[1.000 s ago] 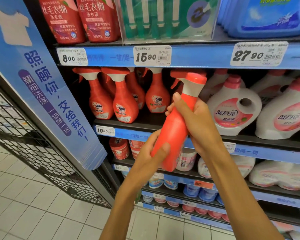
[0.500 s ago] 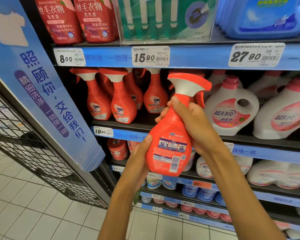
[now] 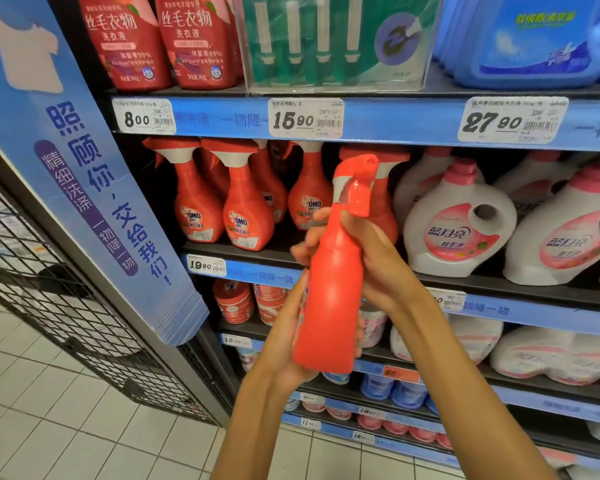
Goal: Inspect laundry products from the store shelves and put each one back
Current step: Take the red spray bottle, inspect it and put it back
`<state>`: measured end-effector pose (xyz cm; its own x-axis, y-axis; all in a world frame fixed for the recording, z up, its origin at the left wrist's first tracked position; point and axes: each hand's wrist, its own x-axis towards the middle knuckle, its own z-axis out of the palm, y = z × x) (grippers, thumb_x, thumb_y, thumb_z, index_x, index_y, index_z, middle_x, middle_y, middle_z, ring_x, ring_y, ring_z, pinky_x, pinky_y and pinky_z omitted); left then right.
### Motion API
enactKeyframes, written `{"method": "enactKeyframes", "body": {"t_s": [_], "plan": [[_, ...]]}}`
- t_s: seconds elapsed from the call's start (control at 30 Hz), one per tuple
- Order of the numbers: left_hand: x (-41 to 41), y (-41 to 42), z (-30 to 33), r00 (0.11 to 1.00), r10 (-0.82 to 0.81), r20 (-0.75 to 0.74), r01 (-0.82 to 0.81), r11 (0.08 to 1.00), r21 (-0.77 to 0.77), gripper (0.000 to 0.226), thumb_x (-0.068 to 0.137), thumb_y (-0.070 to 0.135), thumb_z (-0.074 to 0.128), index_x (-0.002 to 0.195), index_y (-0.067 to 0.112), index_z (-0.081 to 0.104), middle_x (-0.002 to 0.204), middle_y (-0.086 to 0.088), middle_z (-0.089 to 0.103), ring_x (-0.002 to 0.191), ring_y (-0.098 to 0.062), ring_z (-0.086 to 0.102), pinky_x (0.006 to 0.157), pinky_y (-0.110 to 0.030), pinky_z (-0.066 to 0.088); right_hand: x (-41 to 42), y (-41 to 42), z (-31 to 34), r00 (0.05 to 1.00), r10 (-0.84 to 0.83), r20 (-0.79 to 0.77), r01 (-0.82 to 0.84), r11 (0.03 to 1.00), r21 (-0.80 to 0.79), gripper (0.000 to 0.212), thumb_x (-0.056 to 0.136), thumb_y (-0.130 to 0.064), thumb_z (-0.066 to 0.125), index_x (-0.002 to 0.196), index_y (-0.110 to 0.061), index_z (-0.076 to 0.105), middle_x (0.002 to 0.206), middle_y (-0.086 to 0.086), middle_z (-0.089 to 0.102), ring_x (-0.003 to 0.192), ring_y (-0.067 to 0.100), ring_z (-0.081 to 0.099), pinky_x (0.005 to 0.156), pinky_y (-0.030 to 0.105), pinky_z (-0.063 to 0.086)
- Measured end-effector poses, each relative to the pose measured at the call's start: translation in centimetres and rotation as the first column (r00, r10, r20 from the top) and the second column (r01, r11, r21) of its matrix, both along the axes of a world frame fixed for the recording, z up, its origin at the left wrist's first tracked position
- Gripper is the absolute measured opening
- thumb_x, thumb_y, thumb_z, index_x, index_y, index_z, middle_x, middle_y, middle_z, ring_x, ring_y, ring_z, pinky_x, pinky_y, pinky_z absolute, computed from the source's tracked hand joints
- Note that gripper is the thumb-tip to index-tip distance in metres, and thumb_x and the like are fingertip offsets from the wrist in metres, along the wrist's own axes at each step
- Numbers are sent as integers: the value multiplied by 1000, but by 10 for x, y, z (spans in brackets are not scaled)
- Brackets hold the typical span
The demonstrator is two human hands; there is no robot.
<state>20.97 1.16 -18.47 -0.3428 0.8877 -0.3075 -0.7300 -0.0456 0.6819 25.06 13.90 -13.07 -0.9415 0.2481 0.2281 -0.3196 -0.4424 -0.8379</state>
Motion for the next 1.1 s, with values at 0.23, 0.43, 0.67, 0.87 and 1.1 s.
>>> {"method": "enactKeyframes", "body": {"t_s": [0.23, 0.43, 0.67, 0.87, 1.1], "plan": [[-18, -5, -1, 952, 102, -289, -88, 994, 60, 69, 87, 57, 46, 138, 11, 47, 134, -13, 58, 127, -25, 52, 112, -47, 33, 2, -2, -3, 930, -355, 94, 304, 888, 346, 28, 89, -34, 58, 99, -8, 57, 76, -1, 70, 70, 12, 69, 60, 23, 53], [-11, -9, 3, 847, -9, -531, -87, 984, -156, 84, 57, 57, 82, 123, 11, 58, 109, -7, 73, 102, -23, 69, 85, -36, 56, -6, 15, -13, 846, -362, 392, 253, 919, 302, 18, 94, -36, 55, 93, -18, 60, 79, 4, 72, 70, 16, 70, 66, 30, 58], [-7, -13, 15, 994, 55, -92, -47, 994, 96, 50, 74, 42, 73, 116, 15, 69, 120, -14, 67, 107, -25, 67, 74, -39, 58, -5, 14, -3, 893, -153, 423, 117, 987, 110, 46, 94, -34, 55, 116, 5, 57, 84, 15, 74, 73, 22, 71, 64, 29, 58], [-3, -7, 30, 997, -19, -76, 31, 987, 156, 63, 84, 49, 65, 138, 21, 50, 122, 8, 63, 119, -12, 57, 104, -37, 42, -11, 16, -2, 868, -99, 487, 138, 990, -44, 25, 91, -31, 59, 93, -6, 61, 75, 12, 66, 62, 18, 66, 60, 30, 58], [-6, -8, 18, 989, 3, -149, 8, 997, 77, 59, 81, 42, 70, 133, 19, 54, 129, -3, 62, 120, -21, 58, 91, -41, 51, -10, 21, -7, 893, -80, 443, 67, 997, 46, 31, 93, -32, 57, 90, -2, 64, 82, 15, 71, 68, 21, 70, 63, 32, 59]]}}
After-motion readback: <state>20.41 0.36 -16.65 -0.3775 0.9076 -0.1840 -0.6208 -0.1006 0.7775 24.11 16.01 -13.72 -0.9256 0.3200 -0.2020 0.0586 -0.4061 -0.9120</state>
